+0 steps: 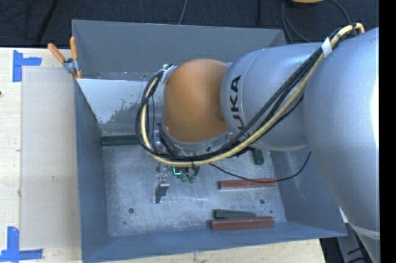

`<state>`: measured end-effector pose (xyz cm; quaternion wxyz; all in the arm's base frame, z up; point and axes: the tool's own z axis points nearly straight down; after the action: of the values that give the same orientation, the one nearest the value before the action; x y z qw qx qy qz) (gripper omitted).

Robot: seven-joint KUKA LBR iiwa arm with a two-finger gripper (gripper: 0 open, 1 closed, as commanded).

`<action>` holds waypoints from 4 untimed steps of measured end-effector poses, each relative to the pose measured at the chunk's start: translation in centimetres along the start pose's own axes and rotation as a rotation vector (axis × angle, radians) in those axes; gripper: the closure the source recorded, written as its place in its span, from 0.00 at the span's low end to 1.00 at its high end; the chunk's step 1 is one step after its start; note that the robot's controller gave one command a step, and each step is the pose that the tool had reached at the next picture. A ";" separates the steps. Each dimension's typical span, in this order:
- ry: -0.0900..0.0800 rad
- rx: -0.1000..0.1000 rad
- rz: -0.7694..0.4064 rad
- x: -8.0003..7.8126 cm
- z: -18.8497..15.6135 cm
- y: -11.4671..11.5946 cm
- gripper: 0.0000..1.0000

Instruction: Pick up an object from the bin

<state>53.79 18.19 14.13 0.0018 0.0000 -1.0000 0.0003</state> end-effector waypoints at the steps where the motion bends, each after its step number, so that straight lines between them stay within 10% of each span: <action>1: -0.002 0.000 0.002 -0.1 -0.1 -0.1 0.00; 2: -0.002 -0.002 -0.040 -3.5 -1.6 -3.7 0.00; 3: -0.002 0.000 -0.040 -4.4 -6.8 -5.0 0.00; 4: -0.013 -0.002 -0.086 -3.8 -3.8 -7.1 0.00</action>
Offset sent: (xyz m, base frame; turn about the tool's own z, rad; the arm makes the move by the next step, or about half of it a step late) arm 0.0515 -0.0578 0.0233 -0.0479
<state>57.58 11.06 17.95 -0.0045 0.0430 -0.9991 -0.0007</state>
